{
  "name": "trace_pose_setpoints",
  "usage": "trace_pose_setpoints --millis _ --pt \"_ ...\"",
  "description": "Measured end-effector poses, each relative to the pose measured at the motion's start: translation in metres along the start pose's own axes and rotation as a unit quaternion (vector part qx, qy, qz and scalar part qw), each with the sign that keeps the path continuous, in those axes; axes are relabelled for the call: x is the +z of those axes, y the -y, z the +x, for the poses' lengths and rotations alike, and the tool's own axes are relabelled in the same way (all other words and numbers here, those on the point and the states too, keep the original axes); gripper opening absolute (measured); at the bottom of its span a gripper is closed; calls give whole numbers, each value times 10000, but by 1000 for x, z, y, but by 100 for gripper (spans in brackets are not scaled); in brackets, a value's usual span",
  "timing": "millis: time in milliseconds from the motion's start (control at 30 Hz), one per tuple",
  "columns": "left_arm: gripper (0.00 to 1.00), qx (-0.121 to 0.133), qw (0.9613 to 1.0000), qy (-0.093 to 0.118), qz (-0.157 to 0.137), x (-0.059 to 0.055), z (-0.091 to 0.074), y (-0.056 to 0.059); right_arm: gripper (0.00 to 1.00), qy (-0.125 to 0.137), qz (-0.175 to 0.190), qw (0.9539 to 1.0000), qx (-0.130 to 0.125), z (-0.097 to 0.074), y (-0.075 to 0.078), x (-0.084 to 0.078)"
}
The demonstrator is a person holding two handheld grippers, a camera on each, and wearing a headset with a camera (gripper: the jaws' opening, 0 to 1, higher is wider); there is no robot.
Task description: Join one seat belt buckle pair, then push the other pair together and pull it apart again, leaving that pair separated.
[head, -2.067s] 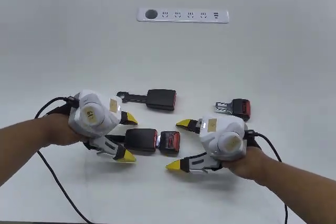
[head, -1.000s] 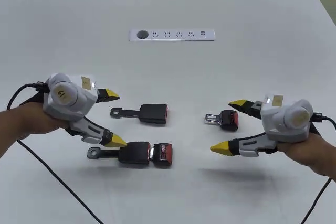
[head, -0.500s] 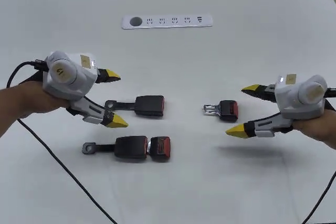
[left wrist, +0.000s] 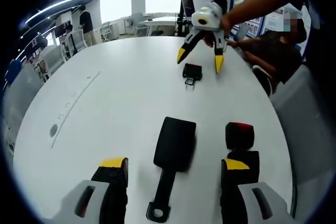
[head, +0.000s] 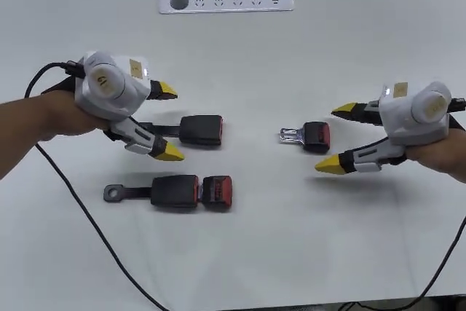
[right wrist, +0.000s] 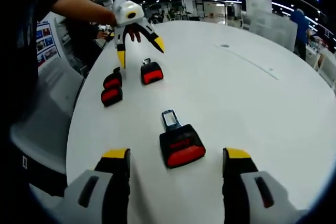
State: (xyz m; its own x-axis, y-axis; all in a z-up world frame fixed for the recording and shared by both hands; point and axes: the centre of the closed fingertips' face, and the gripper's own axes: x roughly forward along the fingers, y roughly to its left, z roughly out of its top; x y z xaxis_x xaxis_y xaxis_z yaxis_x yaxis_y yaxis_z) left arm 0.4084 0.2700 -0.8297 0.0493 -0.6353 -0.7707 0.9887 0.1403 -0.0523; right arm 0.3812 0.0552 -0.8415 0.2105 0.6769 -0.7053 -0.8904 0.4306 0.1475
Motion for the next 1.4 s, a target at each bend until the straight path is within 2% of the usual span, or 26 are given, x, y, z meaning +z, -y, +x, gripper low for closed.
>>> trace_pose_setpoints --millis 167,267,467,533,600,633,733,900,967,1033,1133,1300,1400 --pt "71 -127 9998 -88 99 -6 10 2 69 -105 -162 9998 18 5 2 -5" --pt "66 -140 9997 -122 133 -8 15 -1 62 -204 -372 9991 -10 6 5 -9" --pt "55 -202 9991 -145 335 -7 26 -1 57 -178 -449 9988 67 8 7 -7" --pt "52 -216 9989 -162 386 -8 28 0 49 -171 -632 9978 133 8 7 -8" --pt "43 -206 9981 -179 556 -8 28 2 43 -140 -633 9978 156 6 9 -9" --pt "42 -273 9978 -88 596 -5 29 4 41 -94 -557 9983 166 5 11 -8" --pt "42 -231 9981 -95 567 -5 29 2 38 -53 -573 9982 171 5 14 -8" --pt "40 -285 9976 -77 629 -4 30 0 36 -10 -598 9979 263 6 14 -6" --pt "36 -225 9975 -32 663 0 31 -4 36 5 -640 9975 291 7 14 -5" --pt "36 -248 9971 -62 712 -1 31 -2 35 30 -683 9971 321 8 15 -5" --pt "35 -201 9968 26 770 -2 30 0 35 79 -692 9970 347 8 16 -5" --pt "35 -119 9975 58 698 -2 28 1 35 177 -668 9970 360 9 16 -4" --pt "35 -53 9979 8 644 -3 27 3 35 273 -615 9972 324 9 15 -3"
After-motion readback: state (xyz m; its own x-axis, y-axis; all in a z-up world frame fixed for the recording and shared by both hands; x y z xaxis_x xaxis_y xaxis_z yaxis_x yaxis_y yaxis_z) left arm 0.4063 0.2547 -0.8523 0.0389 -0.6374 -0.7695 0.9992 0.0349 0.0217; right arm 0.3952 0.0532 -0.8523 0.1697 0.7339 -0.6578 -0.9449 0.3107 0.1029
